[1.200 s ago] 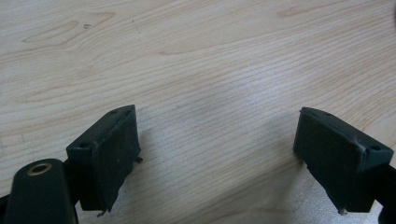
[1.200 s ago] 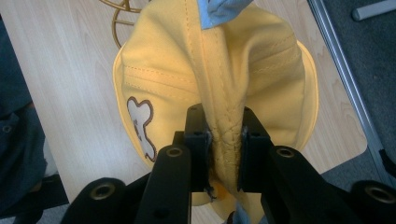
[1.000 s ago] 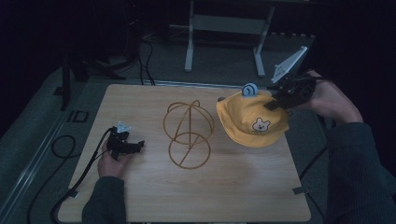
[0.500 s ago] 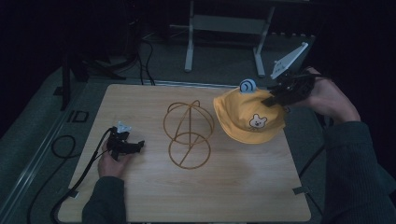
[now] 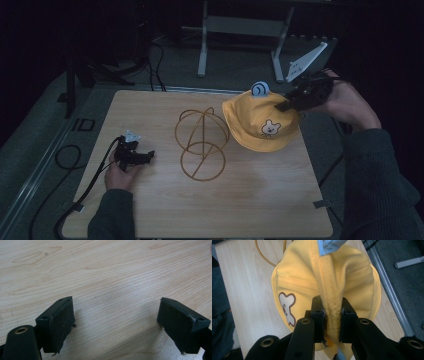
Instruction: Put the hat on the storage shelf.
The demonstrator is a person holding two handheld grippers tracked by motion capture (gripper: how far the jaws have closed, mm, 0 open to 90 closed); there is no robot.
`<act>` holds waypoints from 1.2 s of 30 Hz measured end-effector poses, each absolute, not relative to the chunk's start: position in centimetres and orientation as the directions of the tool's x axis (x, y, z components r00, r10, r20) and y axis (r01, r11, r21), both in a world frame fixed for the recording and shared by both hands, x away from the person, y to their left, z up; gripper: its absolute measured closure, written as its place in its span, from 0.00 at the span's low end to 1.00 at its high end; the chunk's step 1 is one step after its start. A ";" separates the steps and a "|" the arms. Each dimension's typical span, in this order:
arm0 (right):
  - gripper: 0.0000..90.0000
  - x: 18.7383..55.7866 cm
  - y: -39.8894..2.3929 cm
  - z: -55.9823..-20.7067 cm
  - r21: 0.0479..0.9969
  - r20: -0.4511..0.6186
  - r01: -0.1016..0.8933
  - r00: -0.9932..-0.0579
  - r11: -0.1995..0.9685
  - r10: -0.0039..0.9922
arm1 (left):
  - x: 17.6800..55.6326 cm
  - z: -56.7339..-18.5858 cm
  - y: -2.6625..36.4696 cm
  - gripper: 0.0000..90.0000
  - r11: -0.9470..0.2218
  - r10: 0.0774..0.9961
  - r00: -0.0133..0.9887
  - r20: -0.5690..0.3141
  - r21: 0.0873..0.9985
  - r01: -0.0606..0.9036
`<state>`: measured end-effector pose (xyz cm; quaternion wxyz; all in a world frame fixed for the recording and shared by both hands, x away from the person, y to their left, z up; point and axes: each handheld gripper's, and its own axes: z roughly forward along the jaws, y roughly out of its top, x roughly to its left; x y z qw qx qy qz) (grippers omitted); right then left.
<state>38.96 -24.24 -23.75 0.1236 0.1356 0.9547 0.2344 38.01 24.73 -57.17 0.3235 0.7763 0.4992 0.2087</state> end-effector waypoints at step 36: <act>0.87 38.7 -21.7 -22.7 0.543 -0.182 0.127 -0.947 0.830 0.264 | 38.0 -57.2 24.7 0.16 -0.294 0.909 0.416 0.001 0.710 0.640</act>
